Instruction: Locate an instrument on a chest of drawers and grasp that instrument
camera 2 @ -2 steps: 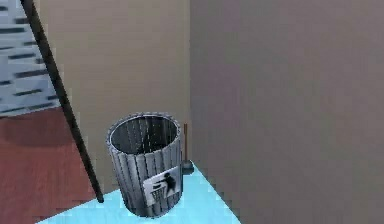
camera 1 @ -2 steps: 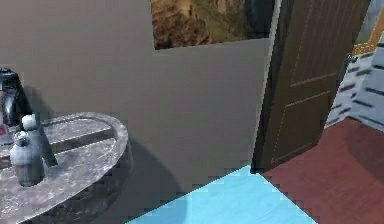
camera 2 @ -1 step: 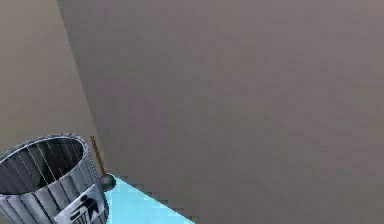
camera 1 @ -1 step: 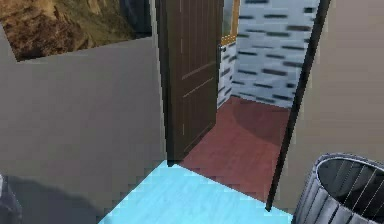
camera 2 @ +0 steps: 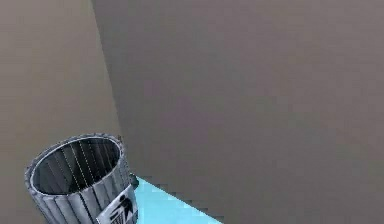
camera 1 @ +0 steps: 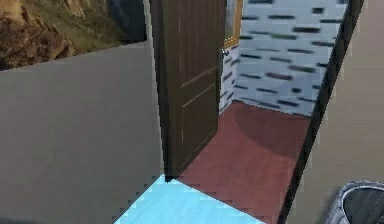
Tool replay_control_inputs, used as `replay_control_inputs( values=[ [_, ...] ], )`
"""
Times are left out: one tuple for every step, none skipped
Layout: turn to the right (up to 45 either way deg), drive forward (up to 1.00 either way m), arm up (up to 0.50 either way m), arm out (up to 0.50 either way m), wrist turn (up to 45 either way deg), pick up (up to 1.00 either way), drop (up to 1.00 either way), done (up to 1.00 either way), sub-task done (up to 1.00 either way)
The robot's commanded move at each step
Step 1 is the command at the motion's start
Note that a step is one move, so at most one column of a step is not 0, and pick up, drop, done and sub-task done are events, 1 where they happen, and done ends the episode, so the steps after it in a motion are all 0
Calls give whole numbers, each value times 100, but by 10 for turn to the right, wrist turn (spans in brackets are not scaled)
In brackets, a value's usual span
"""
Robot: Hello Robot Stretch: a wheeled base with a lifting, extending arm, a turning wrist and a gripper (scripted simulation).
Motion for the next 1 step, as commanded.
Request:
replay_control_inputs(
  values=[
    [60, 0, 0, 0, 0, 0, 0, 0, 0]
  ],
)
